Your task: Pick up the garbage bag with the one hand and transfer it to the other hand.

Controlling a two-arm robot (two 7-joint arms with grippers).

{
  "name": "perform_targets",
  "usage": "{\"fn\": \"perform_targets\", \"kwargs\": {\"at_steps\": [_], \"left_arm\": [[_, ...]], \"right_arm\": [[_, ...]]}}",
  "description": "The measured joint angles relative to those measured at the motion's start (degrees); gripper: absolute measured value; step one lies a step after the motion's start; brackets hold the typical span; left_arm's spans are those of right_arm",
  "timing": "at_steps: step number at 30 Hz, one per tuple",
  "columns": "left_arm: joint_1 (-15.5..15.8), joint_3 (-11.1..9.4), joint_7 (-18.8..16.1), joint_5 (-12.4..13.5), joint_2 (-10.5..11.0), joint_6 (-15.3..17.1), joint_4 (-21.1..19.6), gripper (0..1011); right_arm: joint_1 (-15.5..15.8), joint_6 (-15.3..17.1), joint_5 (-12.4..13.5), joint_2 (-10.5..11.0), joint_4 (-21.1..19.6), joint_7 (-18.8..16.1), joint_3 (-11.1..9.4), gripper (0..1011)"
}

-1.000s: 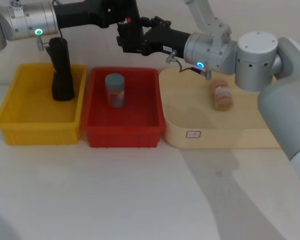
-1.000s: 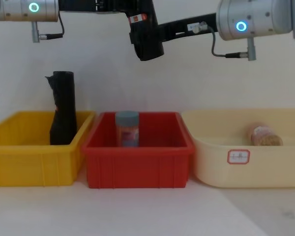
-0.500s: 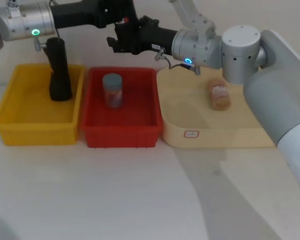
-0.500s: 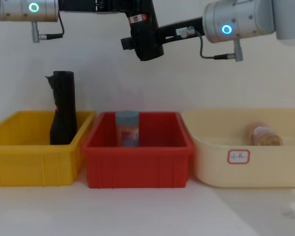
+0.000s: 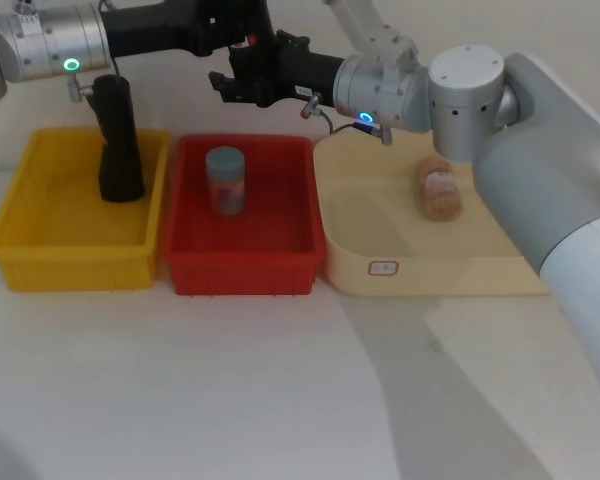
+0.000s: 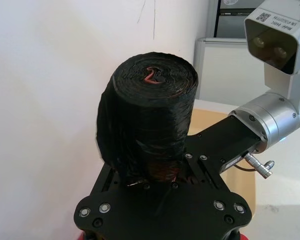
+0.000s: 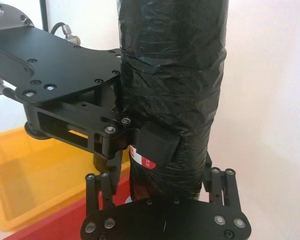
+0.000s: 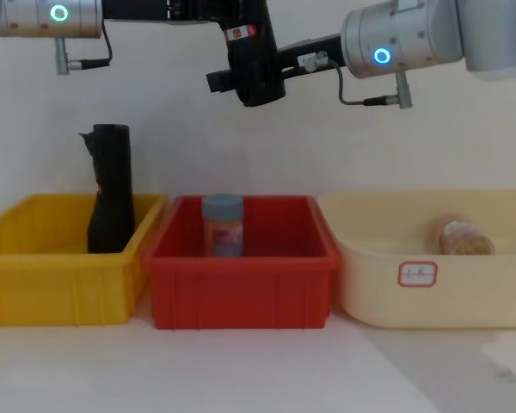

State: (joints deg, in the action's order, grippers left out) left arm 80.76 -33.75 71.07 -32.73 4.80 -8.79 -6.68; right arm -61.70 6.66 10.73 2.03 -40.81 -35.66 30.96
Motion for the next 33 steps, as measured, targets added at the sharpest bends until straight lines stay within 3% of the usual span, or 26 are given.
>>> {"fn": "perform_targets", "kwargs": {"at_steps": [14,31,33], "left_arm": [[0.0,0.0,-0.01,0.0,0.0,0.0,0.0,402],[0.0,0.0,0.03,0.0,-0.01,0.0,0.0,403],[0.0,0.0,0.08,-0.01,-0.01,0.0,-0.01,466]], "right_arm": [[-1.03,-0.9,-0.28,-0.64,2.02,0.27,0.35,547],[-1.41,-1.29,-0.4,-0.87,2.76,0.36,0.48,523],[-1.42,-1.29,-0.42,-0.88,2.8,0.38,0.5,523]]}}
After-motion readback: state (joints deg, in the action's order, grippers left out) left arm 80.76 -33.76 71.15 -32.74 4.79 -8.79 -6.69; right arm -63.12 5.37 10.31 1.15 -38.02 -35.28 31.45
